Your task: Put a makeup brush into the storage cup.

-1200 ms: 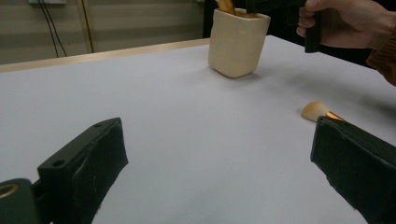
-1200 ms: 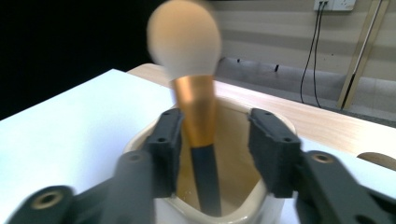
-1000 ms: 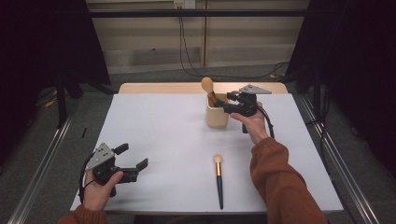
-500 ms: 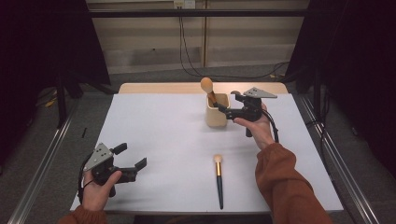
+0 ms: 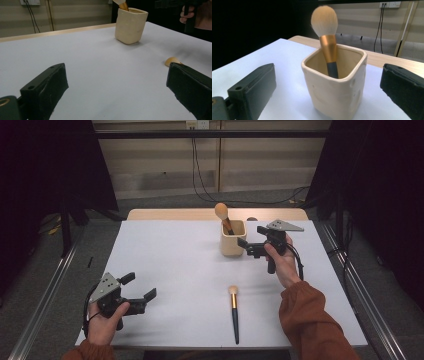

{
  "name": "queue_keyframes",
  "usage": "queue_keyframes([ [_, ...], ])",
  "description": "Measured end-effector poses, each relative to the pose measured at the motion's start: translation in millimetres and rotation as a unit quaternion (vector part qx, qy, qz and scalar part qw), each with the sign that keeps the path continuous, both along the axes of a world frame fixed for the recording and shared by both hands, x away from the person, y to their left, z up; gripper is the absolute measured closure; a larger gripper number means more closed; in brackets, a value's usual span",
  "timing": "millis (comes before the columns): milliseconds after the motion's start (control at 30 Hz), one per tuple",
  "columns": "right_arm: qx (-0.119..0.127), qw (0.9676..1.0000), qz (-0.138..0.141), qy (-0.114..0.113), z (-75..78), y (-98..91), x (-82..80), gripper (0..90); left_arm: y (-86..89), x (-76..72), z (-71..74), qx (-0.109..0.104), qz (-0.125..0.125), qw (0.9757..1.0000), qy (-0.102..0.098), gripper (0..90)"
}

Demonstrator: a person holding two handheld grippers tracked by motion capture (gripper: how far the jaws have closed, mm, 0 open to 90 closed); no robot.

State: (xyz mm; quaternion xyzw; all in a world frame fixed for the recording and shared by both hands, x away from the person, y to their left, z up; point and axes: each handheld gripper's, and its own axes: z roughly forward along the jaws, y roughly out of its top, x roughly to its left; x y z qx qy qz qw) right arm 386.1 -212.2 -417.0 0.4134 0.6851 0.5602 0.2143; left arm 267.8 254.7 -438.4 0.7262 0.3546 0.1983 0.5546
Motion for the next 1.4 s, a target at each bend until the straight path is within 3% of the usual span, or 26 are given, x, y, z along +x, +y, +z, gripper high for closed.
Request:
queue_keyframes([
  [367, -0.013, 0.9999, 0.000, -0.002, 1.0, -8.8, -26.1, 0.1, 1.3, -1.9, 0.5, -0.006, 0.004, 1.0000, 0.001, 3.2],
  [600, -0.003, 1.0000, 0.002, -0.005, 0.3, -14.8, -43.3, 0.1, 1.2, -2.5, 0.8, -0.006, 0.004, 1.0000, -0.001, 3.1],
  [1033, -0.010, 0.9999, 0.008, -0.005, -7.4, -22.2, -74.7, 0.4, 2.2, -3.8, 1.7, -0.005, 0.004, 1.0000, -0.002, 3.2],
  [1400, -0.010, 0.9998, -0.008, -0.013, -14.5, -38.2, -99.7, 0.8, 2.6, -5.0, 1.8, -0.008, 0.006, 1.0000, -0.001, 3.2],
])
